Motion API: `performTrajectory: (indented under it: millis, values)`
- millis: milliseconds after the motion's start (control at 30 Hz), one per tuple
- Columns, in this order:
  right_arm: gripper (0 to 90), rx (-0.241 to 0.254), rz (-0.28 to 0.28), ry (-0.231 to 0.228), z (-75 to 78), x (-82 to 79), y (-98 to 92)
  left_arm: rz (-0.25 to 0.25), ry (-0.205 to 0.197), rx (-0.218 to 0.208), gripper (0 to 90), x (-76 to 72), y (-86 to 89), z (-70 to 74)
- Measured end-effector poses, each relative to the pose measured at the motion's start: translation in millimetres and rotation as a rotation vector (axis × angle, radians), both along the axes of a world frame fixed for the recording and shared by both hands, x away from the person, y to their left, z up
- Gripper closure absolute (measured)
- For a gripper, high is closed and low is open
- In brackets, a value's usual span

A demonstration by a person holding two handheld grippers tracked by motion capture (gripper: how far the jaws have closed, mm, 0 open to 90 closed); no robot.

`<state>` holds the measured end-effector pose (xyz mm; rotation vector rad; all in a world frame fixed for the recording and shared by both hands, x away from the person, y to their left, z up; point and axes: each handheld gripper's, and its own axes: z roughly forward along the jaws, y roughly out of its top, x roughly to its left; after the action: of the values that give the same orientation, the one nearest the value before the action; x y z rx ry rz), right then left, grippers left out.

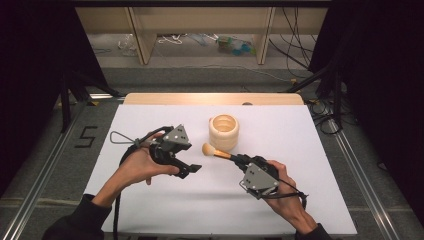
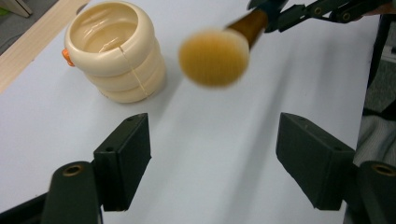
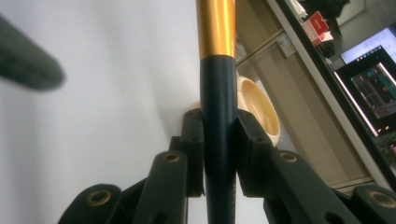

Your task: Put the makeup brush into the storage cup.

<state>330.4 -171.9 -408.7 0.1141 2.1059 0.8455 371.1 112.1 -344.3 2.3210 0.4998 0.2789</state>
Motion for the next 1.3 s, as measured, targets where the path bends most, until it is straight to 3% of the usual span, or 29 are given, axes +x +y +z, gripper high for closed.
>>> performTrajectory:
  millis: [100,200,500,667,800,900,1300]
  values:
    - [76.0,0.119,-0.011,0.059,3.8,4.3,-10.0,0.024,-0.024,-0.058,26.5,-4.7,4.9,-8.9]
    - [76.0,0.24,-0.014,0.126,6.5,7.8,-18.7,0.054,-0.019,-0.125,26.5,-8.8,7.0,-18.6]
    - [76.0,0.458,0.008,0.244,6.9,13.9,-29.8,0.096,-0.046,-0.322,25.6,-17.9,8.4,-38.4]
    - [76.0,0.52,0.026,0.286,4.7,15.0,-30.7,0.117,-0.065,-0.377,25.4,-21.5,2.3,-47.0]
    - [76.0,0.558,0.037,0.312,1.8,14.7,-29.1,0.096,-0.076,-0.398,25.0,-23.9,-3.6,-51.0]
    - [76.0,0.566,0.049,0.336,0.3,14.4,-27.8,0.089,-0.069,-0.438,23.6,-24.4,-8.9,-52.2]
    - [76.0,0.582,0.104,0.386,-6.8,9.9,-15.0,0.089,-0.058,-0.522,23.1,-24.9,-19.2,-55.0]
